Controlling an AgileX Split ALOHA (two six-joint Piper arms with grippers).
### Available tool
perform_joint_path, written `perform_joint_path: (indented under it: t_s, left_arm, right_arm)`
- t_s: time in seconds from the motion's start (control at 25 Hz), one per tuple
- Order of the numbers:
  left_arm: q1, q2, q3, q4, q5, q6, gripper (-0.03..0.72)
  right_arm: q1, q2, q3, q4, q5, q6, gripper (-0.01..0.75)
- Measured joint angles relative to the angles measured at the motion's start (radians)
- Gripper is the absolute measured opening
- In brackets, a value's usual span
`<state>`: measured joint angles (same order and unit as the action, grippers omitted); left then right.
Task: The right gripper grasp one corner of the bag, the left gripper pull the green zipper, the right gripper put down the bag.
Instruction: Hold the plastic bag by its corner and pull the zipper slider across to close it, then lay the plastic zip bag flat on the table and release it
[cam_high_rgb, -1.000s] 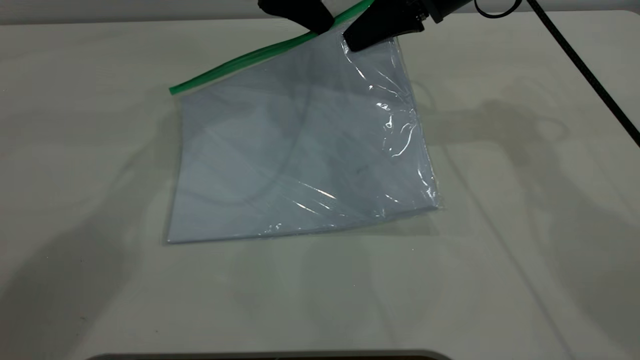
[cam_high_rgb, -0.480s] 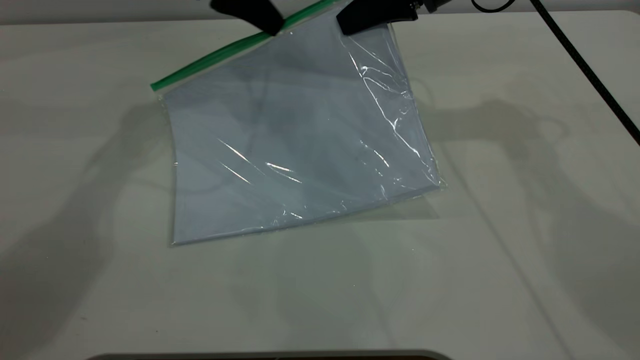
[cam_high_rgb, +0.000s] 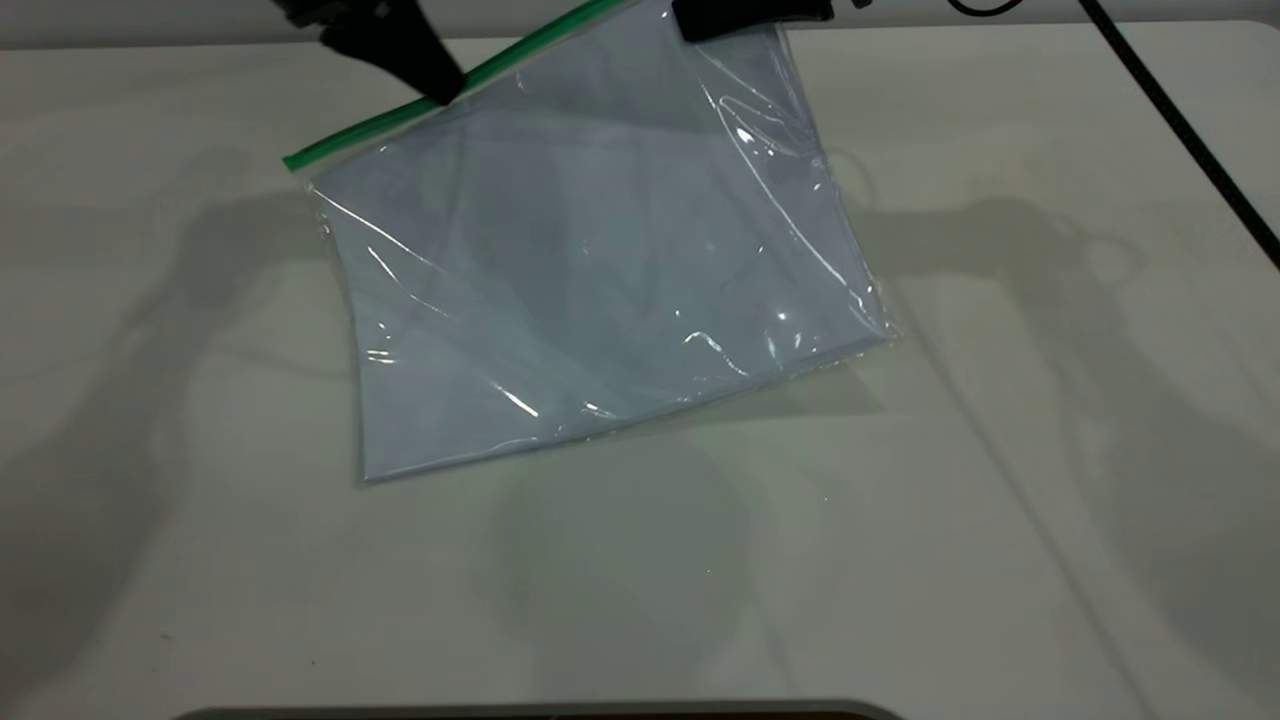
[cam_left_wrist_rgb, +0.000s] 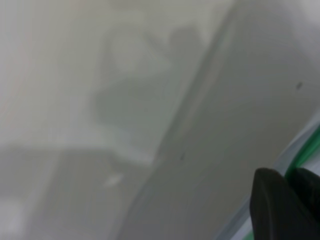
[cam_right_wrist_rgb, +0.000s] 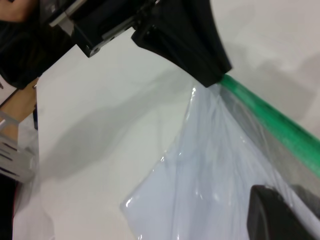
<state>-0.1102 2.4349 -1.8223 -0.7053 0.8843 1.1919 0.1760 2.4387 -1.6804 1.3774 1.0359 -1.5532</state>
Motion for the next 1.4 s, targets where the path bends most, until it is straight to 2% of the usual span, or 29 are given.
perform_joint_path:
  t_s: [0.4,0.8,1.16,1.28,1.4]
  left_arm:
    - [0.049,0.0,0.0,0.182,0.001,-0.155,0.064]
    - [0.054,0.0,0.0,0.408,-0.003,-0.315,0.073]
    - [0.058,0.0,0.0,0.387,-0.019,-0.393,0.099]
    - [0.064,-0.001,-0.005,0.333,-0.027,-0.394,0.152]
    - [0.074,-0.025,-0.006,0.255,-0.028,-0.394,0.26]
  right_arm:
    - [-0.007,0.0,0.0,0.015,-0.001,-0.01,0.033]
    - [-0.009,0.0,0.0,0.015,-0.014,-0.011,0.033]
    - [-0.01,0.0,0.0,0.014,-0.026,-0.011,0.033]
    - [-0.021,0.0,0.0,-0.011,-0.06,-0.011,0.033]
    - [-0.029,0.011,0.0,-0.038,-0.112,-0.011,0.033]
